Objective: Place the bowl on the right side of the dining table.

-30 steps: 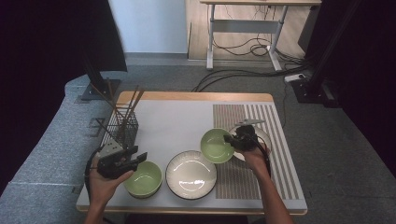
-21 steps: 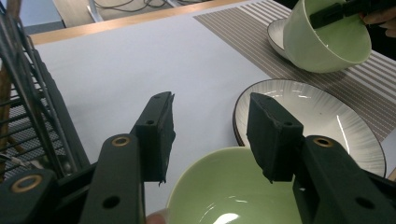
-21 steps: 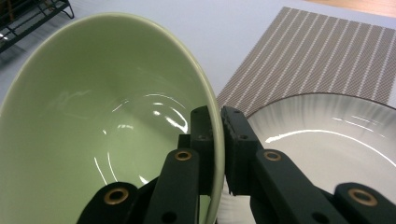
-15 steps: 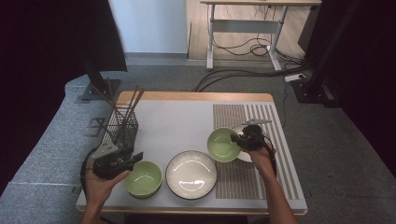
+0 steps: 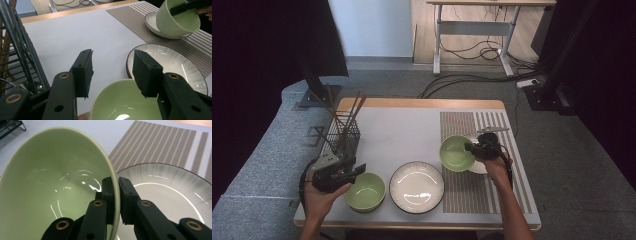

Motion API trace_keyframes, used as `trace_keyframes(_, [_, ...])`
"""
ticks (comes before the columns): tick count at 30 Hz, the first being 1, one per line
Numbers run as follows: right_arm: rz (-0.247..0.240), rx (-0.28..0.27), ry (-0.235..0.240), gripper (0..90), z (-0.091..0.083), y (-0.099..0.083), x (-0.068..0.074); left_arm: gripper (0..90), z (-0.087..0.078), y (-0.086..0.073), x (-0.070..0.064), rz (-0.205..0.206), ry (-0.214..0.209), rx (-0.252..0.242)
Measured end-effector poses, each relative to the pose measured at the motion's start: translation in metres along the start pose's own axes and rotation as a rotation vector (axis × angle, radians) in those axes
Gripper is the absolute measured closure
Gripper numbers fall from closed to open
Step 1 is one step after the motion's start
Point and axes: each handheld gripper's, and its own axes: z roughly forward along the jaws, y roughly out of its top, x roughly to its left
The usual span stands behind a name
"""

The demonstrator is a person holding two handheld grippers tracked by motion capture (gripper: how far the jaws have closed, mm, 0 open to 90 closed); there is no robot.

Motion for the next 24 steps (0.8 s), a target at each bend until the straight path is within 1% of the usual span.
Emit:
trace_keyframes(4, [0.023,0.002,-0.019,84.0,-0.003,0.0,-0.01,50.6,0.001,0.0,0.0,0.0,-0.001,0.0])
trace_keyframes(7, [0.037,0.001,-0.042,84.0,-0.005,0.0,-0.018,50.6,0.001,0.001,0.0,0.0,-0.001,0.001])
trace_keyframes(9, [0.055,0.001,-0.057,84.0,-0.005,0.0,-0.024,50.6,0.001,0.0,0.0,0.0,-0.001,0.002])
trace_keyframes(14, [0.086,0.012,-0.094,84.0,-0.005,-0.003,-0.037,50.6,0.001,0.0,0.001,-0.001,0.0,0.004])
trace_keyframes(19, [0.114,0.02,-0.12,84.0,-0.004,-0.01,-0.049,50.6,0.003,0.0,0.001,-0.001,0.0,0.007])
trace_keyframes(22, [0.132,0.025,-0.15,84.0,-0.002,-0.015,-0.056,50.7,0.003,0.0,0.001,0.0,-0.003,0.009])
trace_keyframes(24, [0.147,0.026,-0.156,84.0,-0.001,-0.018,-0.059,50.7,0.003,0.0,0.001,0.0,-0.004,0.009])
